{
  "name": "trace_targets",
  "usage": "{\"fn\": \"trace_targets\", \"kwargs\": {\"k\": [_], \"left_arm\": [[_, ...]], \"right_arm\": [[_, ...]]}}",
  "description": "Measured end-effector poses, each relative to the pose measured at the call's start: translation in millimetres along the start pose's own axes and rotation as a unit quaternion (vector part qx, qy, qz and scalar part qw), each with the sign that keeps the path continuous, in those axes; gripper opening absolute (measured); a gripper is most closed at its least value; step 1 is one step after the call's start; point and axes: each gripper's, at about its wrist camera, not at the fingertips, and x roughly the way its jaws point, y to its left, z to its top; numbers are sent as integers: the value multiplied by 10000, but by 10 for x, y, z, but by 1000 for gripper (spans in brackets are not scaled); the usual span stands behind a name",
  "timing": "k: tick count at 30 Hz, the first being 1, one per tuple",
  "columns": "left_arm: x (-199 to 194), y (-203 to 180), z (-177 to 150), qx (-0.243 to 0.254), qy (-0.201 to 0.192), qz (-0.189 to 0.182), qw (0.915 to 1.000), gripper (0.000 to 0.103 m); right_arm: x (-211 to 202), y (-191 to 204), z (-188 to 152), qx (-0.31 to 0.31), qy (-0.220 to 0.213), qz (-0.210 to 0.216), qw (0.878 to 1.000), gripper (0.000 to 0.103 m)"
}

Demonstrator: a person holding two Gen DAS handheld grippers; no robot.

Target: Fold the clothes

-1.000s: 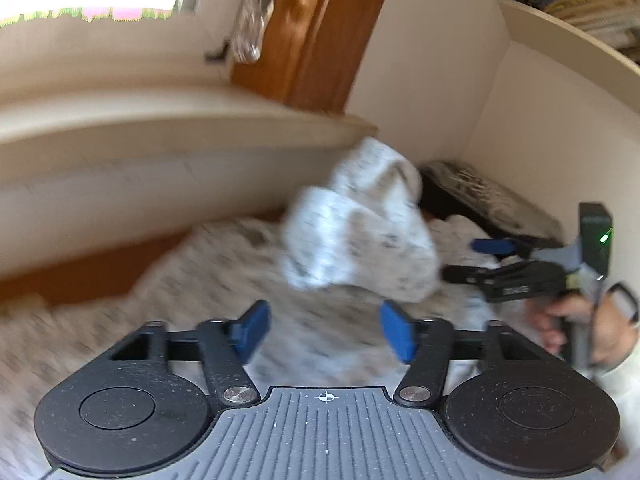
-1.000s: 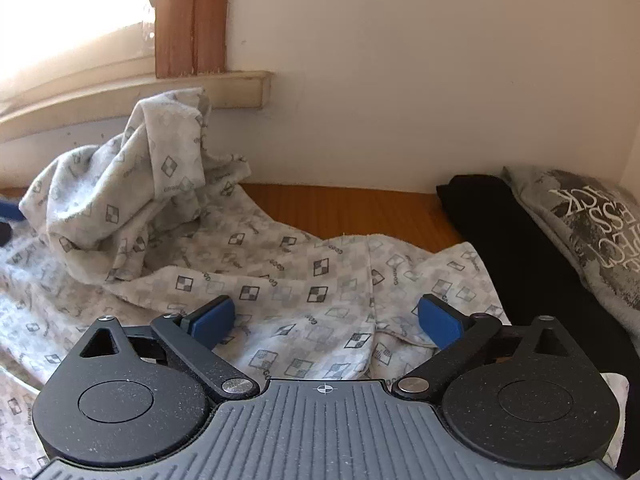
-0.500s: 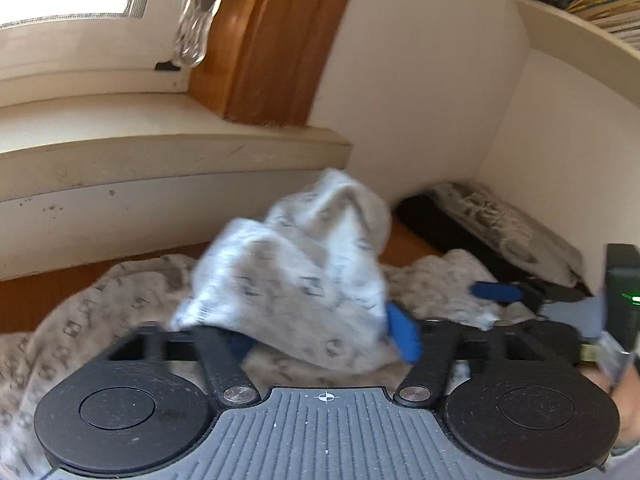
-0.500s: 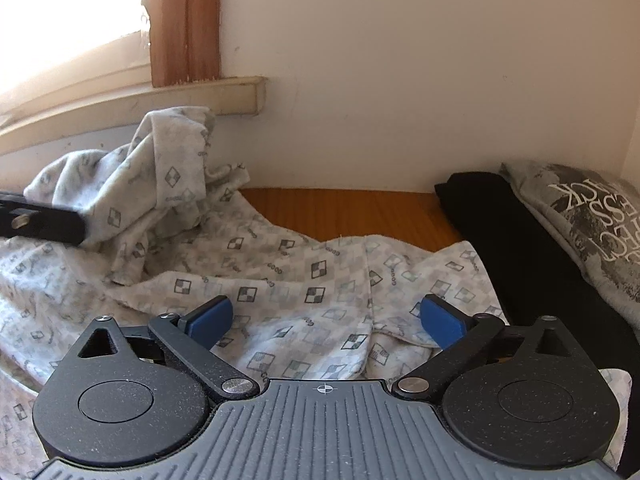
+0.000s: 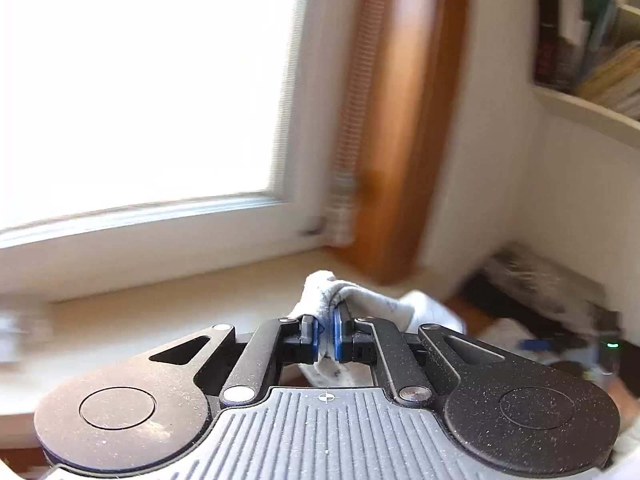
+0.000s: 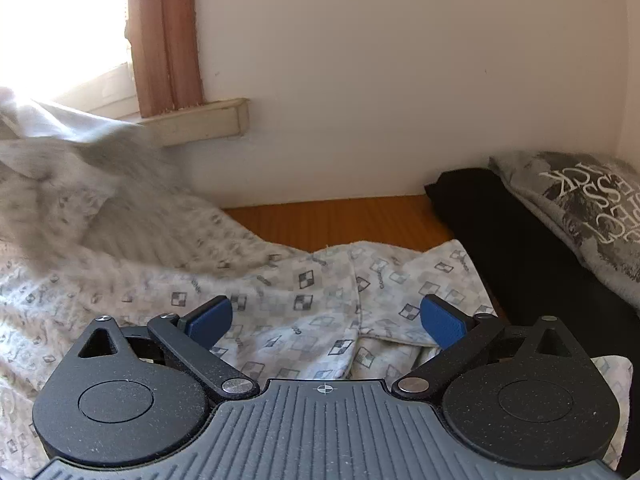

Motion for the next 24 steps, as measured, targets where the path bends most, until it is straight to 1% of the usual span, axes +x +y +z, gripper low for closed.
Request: {"fn": "trace_targets", "kwargs": {"k": [1,2,3,4,5,6,7,9,11,12,15,16,17,19,21,24], "left_arm": [[-56,96,4,4,28,158,9999,7],[-86,168,-35,-11,49,241,9997,8],[-103,238,-94,-24,120,337,9994,11],[-101,277,-166,13,211,407,9989,11],[-97,313,-239,52,302,476,9984,17],[-82,328,-318,103,402,533,9977,32],[-65,338,-396,153,497,583,9969,39],[-40,322,-539,252,558,661,9959,64],[-39,315,-662,362,530,805,9947,73],[-38,308,-717,401,505,866,9942,74],[-108,366,-856,137,395,752,9963,76],[-110,408,-902,16,328,732,9968,77],[-116,444,-950,-81,256,669,9974,78],[-97,494,-1049,-233,153,540,9982,78],[8,534,-1177,-318,174,478,9982,78],[154,570,-1351,-416,188,308,9985,78]], "right_arm": [[2,1,3,-7,0,-7,10000,100],[3,3,5,-12,-5,-16,10000,100],[2,3,5,-8,-6,-25,10000,100],[2,2,4,-1,-6,-34,10000,100],[1,1,4,5,-6,-43,10000,100],[-3,-15,2,54,-19,-37,10000,100],[-8,-36,1,114,-35,-26,9999,100],[-18,-76,-2,233,-67,-6,9997,100],[-28,-116,-6,353,-99,15,9993,100],[-34,-137,-7,412,-115,26,9991,100],[-47,-225,-15,668,-162,89,9976,98],[-51,-280,-19,823,-177,139,9964,93],[-40,-294,13,794,-181,113,9966,89],[-11,-302,98,643,-185,24,9978,88],[18,-311,183,492,-188,-66,9986,88],[218,-317,341,521,67,-13,9986,89]]}}
